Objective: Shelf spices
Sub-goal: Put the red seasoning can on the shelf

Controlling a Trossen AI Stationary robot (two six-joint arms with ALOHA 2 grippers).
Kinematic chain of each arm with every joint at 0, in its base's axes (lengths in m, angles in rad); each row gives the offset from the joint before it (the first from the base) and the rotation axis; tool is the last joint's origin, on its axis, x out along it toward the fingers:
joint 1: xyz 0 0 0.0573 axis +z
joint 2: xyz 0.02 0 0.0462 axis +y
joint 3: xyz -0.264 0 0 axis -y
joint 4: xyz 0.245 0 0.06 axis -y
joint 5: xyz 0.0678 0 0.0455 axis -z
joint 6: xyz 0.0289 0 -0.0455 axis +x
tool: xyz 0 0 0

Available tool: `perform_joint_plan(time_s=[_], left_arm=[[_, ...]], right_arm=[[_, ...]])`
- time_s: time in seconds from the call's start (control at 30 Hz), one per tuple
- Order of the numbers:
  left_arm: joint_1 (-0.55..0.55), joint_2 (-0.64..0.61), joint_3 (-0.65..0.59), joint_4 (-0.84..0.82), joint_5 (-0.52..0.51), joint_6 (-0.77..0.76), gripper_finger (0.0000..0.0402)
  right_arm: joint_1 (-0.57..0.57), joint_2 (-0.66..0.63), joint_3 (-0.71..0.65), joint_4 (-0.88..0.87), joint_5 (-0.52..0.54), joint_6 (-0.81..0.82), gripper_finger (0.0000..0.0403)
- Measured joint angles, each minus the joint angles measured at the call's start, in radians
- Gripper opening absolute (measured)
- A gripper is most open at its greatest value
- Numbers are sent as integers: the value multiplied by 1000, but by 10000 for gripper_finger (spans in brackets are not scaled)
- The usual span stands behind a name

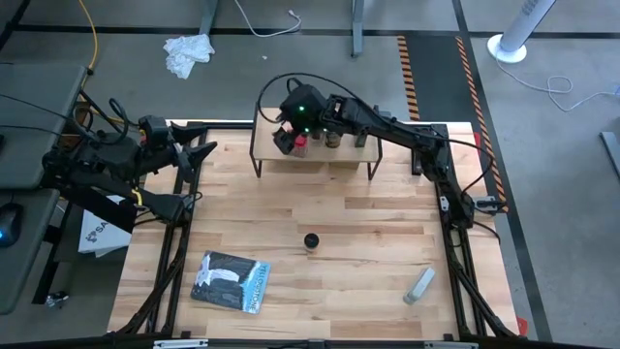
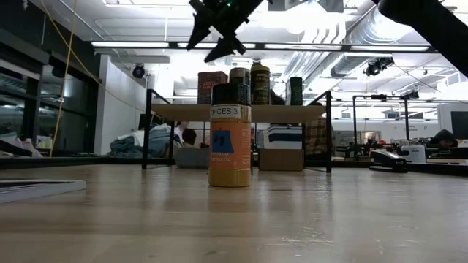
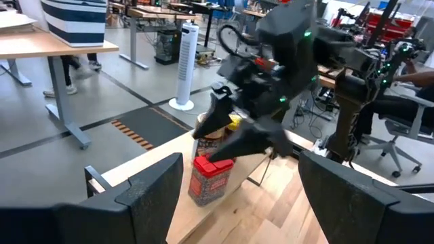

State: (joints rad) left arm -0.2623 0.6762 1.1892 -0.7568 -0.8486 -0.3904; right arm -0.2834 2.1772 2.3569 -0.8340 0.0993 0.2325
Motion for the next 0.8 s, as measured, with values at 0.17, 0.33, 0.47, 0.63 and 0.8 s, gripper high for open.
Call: perform_joint_plan(time_s=[0.17,0.33,0.47,0.63,0.8], left_arm=[[0,0,0,-3,0,12,290],[0,3,0,-9,-9,39,289],[0,45,1,-9,-61,105,266],[23,156,1,-15,-78,158,133],[83,238,-1,-112,-81,119,15]], right_arm=[[70,-42,0,-134,12,-97,256],[179,-55,-17,-373,239,-137,79],[206,-56,-104,-369,350,-54,16],[185,-56,-214,-316,461,106,3],[178,-56,-262,-267,521,212,1]])
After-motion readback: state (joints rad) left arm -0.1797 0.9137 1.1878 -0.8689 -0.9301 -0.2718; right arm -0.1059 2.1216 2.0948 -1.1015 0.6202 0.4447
